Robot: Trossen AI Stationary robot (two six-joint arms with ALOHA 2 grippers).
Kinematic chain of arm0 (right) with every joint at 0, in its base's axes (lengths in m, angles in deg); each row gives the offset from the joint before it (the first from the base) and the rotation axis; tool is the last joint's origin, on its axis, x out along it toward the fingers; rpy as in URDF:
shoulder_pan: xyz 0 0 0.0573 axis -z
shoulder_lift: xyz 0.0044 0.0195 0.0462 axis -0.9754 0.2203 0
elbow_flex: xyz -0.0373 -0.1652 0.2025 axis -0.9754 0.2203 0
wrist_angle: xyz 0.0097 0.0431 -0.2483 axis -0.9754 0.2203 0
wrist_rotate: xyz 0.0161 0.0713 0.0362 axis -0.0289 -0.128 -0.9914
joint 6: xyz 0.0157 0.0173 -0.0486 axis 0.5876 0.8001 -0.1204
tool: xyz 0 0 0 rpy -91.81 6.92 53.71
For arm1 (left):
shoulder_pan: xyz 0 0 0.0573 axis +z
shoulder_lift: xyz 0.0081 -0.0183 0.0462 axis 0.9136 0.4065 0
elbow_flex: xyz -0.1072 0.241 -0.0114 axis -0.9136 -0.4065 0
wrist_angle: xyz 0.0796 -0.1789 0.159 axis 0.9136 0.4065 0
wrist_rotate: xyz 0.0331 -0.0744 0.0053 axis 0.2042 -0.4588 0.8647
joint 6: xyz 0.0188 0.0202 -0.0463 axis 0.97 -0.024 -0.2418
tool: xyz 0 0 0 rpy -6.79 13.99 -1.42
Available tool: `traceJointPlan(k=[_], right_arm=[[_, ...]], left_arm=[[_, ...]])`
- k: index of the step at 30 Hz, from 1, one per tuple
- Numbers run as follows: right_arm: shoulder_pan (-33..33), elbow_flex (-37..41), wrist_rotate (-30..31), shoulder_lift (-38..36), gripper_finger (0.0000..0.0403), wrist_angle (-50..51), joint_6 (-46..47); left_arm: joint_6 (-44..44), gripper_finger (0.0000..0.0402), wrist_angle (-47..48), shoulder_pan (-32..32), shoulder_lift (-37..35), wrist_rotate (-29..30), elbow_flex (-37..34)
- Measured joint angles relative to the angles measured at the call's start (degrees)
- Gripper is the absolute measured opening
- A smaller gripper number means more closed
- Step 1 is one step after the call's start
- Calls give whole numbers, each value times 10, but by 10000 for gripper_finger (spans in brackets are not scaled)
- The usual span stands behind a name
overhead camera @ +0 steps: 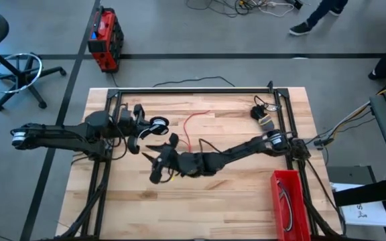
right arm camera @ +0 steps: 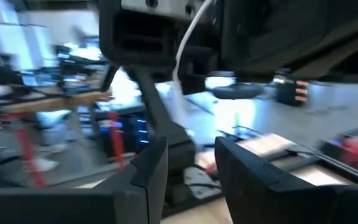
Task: Coil cords
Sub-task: Coil the white wire onto the spool
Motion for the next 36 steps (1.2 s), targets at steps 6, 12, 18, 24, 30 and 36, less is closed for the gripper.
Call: traceJointPlan(k=[6, 12, 18, 24, 30, 36], right_arm=[[41, 24, -144, 0, 129, -70, 4], [59, 19, -193, 1, 142, -72, -20], [63, 18, -224, 1, 146, -80, -29], [63, 17, -221, 1, 131, -95, -54], [66, 17, -220, 1, 111, -110, -60], [68, 17, -221, 1, 93, -110, -46]], left_arm=[[2, 0, -25, 0, 5, -35, 0], [2, 0, -32, 0, 17, -28, 0], [11, 0, -47, -1, 19, -11, 0], [-5, 0, -136, -1, 38, 2, -11], [-14, 0, -244, -1, 58, -8, -50], [-15, 0, -310, -1, 73, -11, -72]])
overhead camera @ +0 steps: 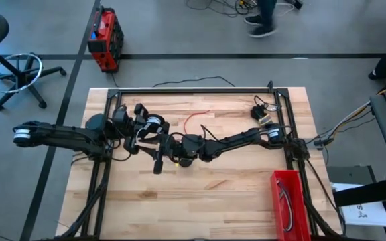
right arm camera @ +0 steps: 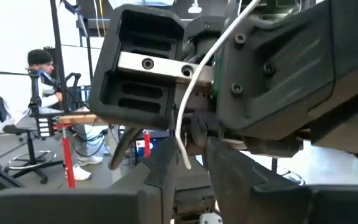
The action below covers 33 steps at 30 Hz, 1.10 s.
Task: Coil cords
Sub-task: Coil the white wire onto the spool
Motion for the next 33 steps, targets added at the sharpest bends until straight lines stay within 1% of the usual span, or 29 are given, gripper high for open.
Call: traceJointPlan(k=[4, 10, 19, 21, 24, 27, 30, 33], right_arm=[[1, 0, 0, 0, 69, 8, 2], [2, 0, 0, 0, 7, 36, 20], [-8, 0, 10, -21, 1, 95, 41], [-13, 0, 34, -30, 0, 130, 51], [-22, 0, 69, -51, 0, 210, 68], [-31, 0, 109, -83, 0, 310, 95], [-40, 0, 165, -124, 0, 428, 128], [-43, 0, 189, -168, 0, 539, 182]], left_arm=[[0, 0, -10, 0, 5, 0, -1], [0, 0, -10, 0, 2, 0, -1], [3, 0, 23, 0, -29, -1, -3], [9, 0, 45, 0, -42, -1, -3], [14, 0, 81, 0, -62, -1, -3], [20, 0, 125, 0, -84, -1, -3], [29, 0, 161, 0, -105, -1, -4], [33, 0, 199, 0, -121, -8, -2]])
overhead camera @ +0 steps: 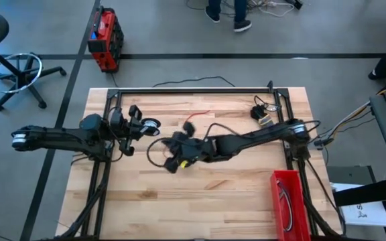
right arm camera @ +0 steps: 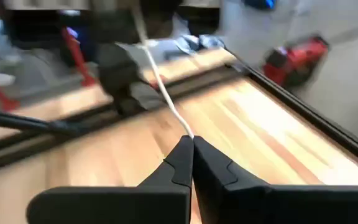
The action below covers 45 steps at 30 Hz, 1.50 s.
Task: Coil cords
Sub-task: Coil the white wire onto the spool
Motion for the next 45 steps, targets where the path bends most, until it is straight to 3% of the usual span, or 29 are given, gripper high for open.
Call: traceJointPlan(k=[6, 13, 20, 29, 32, 37, 42, 45], right_arm=[[4, 0, 13, -68, 0, 121, 66], [12, 0, 4, -93, 0, 120, 78], [21, 0, -50, -86, 0, 123, 100], [-21, 11, -17, -81, 0, 113, -6], [-45, 53, 4, -77, 9, 31, -21], [-56, 139, 7, -27, 57, -246, -47], [-36, 144, 7, 76, 108, -491, -122], [-21, 112, -11, 127, 127, -578, -164]], left_arm=[[8, 0, 42, 0, -5, -8, 1], [38, 0, 97, 0, 34, -5, 1], [65, 0, 117, 0, 94, 19, 7], [62, 0, 111, -1, 100, 22, 39], [58, 0, 86, -1, 81, 22, 41], [32, 0, 14, -2, 73, 22, 37], [7, 0, -57, -9, 89, 9, 35], [-4, 0, -81, -11, 101, -6, 34]])
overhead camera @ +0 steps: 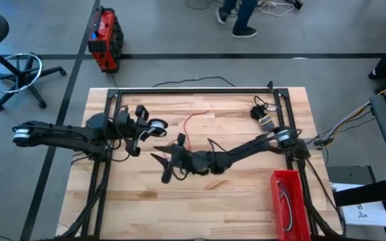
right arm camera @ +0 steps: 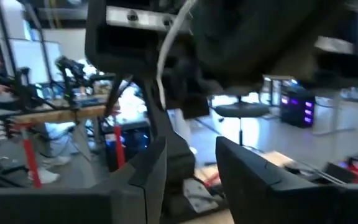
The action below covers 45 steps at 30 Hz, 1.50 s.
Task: Coil cords
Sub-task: Coil the white wire onto the spool
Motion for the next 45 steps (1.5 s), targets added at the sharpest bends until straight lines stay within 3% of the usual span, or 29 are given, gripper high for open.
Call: traceJointPlan(k=[9, 30, 33, 39, 45], right_arm=[[36, -118, -112, 84, 126, -7, -13], [31, -139, -143, 88, 68, 10, -60], [20, -138, -112, 75, 62, 88, -59], [-24, -137, 14, 0, 42, 336, -68], [-74, -137, 68, -121, 6, 636, 28]], left_arm=[[16, 0, -17, -1, 8, -45, -1], [34, 0, -40, -1, 2, -83, -2], [41, 0, -37, -1, 0, -92, -2], [84, 0, 27, -1, -4, -92, -2], [165, 0, 123, -1, -6, -92, -2]])
